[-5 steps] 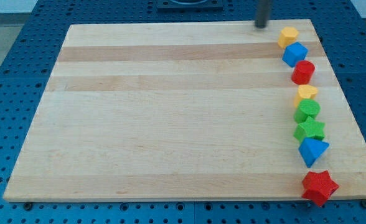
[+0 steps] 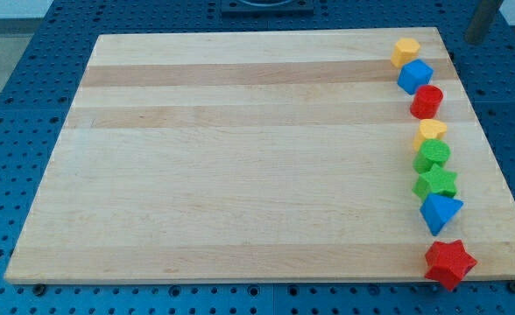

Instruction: Point your arm to the right side of the red star

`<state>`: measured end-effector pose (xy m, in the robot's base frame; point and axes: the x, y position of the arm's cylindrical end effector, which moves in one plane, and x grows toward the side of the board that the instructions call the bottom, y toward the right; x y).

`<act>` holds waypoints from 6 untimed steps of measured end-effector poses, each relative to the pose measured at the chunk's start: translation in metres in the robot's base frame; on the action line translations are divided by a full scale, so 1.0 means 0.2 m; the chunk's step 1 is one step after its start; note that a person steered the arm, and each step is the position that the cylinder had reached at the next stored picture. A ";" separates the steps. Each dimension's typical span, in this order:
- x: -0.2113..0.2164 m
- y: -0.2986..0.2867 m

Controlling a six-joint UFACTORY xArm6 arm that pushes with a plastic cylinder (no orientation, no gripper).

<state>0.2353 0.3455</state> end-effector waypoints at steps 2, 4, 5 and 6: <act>0.41 0.00; 1.71 0.00; 1.77 0.00; 1.78 -0.05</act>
